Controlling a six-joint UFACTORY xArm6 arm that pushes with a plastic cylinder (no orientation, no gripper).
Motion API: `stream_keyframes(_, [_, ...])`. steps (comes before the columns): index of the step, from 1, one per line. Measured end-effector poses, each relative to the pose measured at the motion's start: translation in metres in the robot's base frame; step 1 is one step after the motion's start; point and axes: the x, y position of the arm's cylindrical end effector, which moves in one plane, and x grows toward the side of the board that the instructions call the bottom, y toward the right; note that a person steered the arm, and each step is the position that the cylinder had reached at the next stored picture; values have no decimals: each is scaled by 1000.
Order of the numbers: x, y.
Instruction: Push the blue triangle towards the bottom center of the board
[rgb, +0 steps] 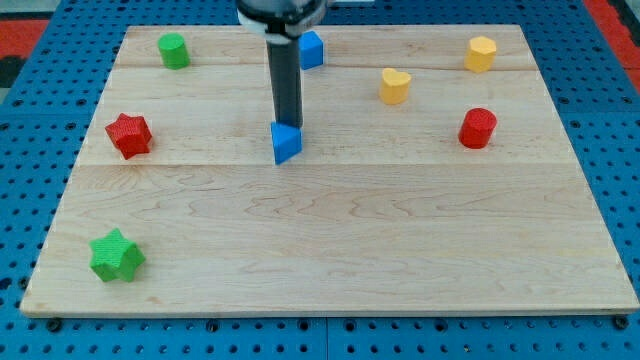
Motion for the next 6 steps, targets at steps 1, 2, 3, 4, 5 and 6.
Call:
stream_keyframes(1, [-28, -1])
stream_keyframes(2, [-24, -29])
stream_keyframes(3, [46, -7])
stream_keyframes(4, [85, 31])
stream_keyframes(5, [48, 31])
stream_keyframes(6, [27, 40])
